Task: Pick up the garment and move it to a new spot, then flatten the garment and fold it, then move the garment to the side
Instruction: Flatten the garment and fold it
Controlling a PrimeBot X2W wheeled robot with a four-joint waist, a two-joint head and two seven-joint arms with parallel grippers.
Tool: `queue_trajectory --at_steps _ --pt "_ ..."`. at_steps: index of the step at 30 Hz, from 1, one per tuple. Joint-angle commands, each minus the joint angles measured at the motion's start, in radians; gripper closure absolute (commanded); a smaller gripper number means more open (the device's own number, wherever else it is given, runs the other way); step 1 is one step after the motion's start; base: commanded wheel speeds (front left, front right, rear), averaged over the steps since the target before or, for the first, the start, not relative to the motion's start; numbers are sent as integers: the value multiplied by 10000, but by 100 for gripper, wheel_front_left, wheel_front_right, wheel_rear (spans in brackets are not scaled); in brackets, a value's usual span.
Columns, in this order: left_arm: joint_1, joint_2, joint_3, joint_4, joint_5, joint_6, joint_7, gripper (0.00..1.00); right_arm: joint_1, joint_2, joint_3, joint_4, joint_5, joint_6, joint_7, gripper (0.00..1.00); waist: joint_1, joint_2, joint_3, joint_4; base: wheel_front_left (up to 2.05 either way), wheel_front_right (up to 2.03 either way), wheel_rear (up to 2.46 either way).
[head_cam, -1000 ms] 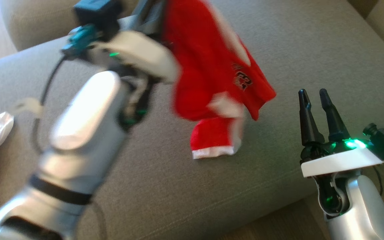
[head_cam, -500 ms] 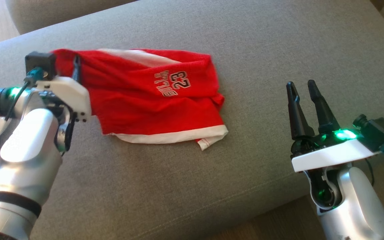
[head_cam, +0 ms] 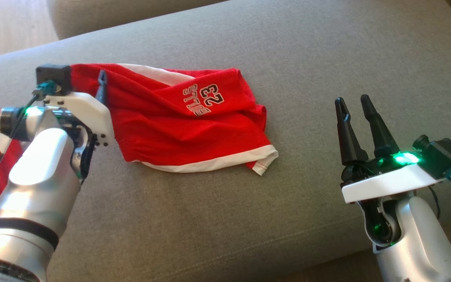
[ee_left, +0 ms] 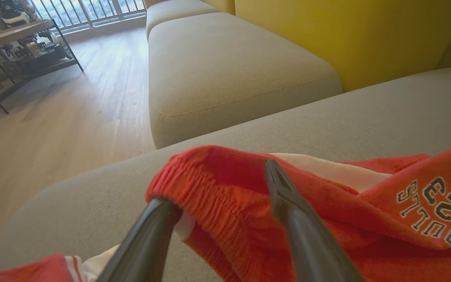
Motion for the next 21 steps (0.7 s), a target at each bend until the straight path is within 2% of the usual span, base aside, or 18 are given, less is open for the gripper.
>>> queue_trajectory --at_steps 1,2,4,7,15,18,19,21 --pt "-541 272 213 -192 -153 -405 63 0 -239 45 168 -305 -91 -2 -65 0 0 0 -87 111 0 0 0" --pt "-504 223 241 -179 -325 -706 178 0 -251 45 165 -310 -88 -2 -65 0 0 0 -88 140 0 0 0" --pt "-461 226 223 -67 -496 -1034 488 0 -266 45 170 -318 -80 -2 -65 0 0 0 -97 177 0 0 0" --pt "-514 431 -125 93 -218 -1127 886 0 -256 45 178 -337 -62 -2 -65 0 0 0 -98 214 0 0 0" --pt "-352 914 -255 -496 145 -501 351 0 -61 45 91 -240 -136 -2 -65 0 0 0 -269 564 0 0 0" --pt "62 1053 130 -1333 -12 34 -372 0 25 45 15 -114 -305 -2 -65 0 0 0 -396 826 0 0 0" --pt "62 1053 130 -1333 -12 34 -372 0 25 45 15 -114 -305 -2 -65 0 0 0 -396 826 0 0 0" --pt "545 1164 472 -2104 -133 464 -666 0 92 45 -29 11 -495 -2 -65 0 0 0 -489 1010 0 0 0"
